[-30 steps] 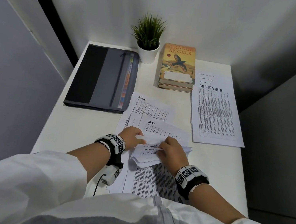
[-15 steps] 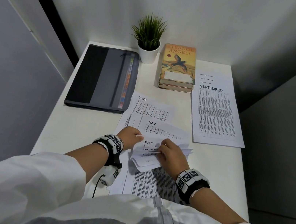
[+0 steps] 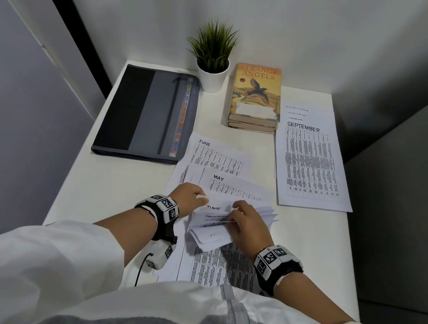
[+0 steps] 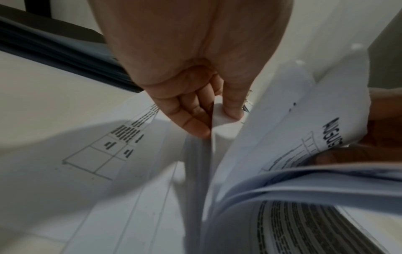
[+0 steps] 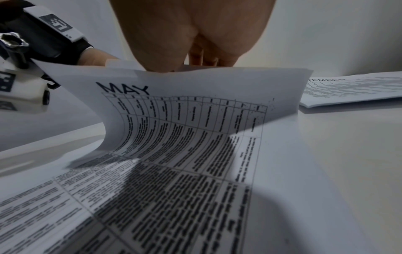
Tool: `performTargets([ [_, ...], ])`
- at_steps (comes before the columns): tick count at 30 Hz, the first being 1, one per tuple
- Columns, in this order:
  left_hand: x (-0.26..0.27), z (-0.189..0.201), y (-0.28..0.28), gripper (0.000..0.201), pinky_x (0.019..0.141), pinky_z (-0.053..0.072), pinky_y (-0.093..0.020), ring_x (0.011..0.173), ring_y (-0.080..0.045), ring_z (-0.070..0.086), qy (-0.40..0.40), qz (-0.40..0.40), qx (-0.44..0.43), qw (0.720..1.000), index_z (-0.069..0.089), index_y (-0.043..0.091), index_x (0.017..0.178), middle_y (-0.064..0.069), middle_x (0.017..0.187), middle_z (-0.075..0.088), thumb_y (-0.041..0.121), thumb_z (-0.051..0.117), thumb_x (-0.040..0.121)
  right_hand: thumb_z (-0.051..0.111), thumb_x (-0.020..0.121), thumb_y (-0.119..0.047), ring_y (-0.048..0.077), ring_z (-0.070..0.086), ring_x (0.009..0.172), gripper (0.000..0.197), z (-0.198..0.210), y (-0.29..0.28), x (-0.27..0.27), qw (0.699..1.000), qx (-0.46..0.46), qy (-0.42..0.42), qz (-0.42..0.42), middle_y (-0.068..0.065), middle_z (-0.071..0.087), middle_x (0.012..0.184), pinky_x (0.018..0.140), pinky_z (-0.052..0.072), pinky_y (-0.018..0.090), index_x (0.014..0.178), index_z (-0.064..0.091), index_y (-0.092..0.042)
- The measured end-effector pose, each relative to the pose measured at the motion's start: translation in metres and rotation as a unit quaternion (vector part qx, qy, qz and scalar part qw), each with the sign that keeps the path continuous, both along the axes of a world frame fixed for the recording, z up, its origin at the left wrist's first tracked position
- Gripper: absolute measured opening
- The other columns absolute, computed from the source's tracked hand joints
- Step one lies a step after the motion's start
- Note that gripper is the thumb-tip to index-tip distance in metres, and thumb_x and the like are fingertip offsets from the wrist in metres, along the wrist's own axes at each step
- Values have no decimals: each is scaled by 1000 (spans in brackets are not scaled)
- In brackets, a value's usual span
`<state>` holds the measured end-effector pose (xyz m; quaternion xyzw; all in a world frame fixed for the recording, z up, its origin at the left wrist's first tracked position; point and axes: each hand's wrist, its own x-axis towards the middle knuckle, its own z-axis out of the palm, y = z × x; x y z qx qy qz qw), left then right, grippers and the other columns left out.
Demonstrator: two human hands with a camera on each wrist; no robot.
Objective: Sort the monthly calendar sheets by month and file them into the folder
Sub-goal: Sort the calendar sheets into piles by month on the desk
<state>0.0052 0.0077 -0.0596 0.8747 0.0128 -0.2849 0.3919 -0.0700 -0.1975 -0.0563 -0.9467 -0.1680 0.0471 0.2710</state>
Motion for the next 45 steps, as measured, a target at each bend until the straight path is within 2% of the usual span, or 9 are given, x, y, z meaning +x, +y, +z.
performTargets([
  [3,-2,0,-2,13,60,43,-23,57,-9,53,8,14,-13,1000,65,12,76,4,61,59,19,74,83,71,80,-8,32,57,98,7,-1,0,0,1000,3,-18,5,13,63,112,79,51,39,79,65,-5],
  [9,-3,2,-1,19,74,43,-25,70,-10,53,-2,33,-23,999,64,10,79,1,77,59,21,59,95,71,78,-9,28,56,82,5,0,0,1,999,4,-32,13,6,62,85,69,48,39,78,66,-8],
  [15,-3,1,-2,11,70,46,-26,69,-15,57,7,30,-23,999,67,7,87,0,76,64,18,69,87,71,79,-9,32,61,90,4,-2,-1,0,999,8,-37,1,13,64,112,74,51,40,80,68,-7],
  [22,-3,2,-3,17,76,43,-24,79,-14,56,-6,36,-19,999,68,6,87,-1,84,63,19,59,94,73,77,-9,27,57,85,6,-3,-3,-1,999,6,-45,13,3,64,86,70,49,38,80,68,-11],
  [30,-2,1,-3,12,67,46,-24,68,-10,58,-3,22,-25,999,69,8,85,3,76,65,20,68,87,74,75,-7,31,63,90,8,-6,-4,-4,999,18,-41,-3,13,64,113,76,52,37,80,68,-9],
  [33,-3,-1,-3,9,73,49,-28,72,-14,60,3,30,-35,999,68,11,83,-3,83,68,19,70,85,76,73,-6,30,59,88,11,-7,-3,-4,999,8,-49,7,9,66,98,73,50,37,80,69,-9],
  [38,-3,0,-3,13,73,44,-24,71,-8,55,-7,29,-12,999,67,15,83,7,77,61,22,61,92,73,75,-5,27,59,78,8,-5,-4,-4,999,21,-39,6,6,62,85,66,50,35,81,69,-8],
  [41,-4,1,-1,12,74,43,-24,73,-8,56,-9,18,-7,1000,66,15,85,7,80,62,22,60,93,73,76,-5,28,60,74,7,-4,-5,-4,999,33,-37,5,9,61,89,64,51,36,81,69,-6],
  [45,-6,2,-2,9,64,46,-21,67,-5,59,0,14,-45,999,70,13,83,8,73,66,19,66,89,73,76,-5,32,64,89,6,-5,-5,-5,998,34,-46,2,17,62,116,75,53,39,80,69,-5],
])
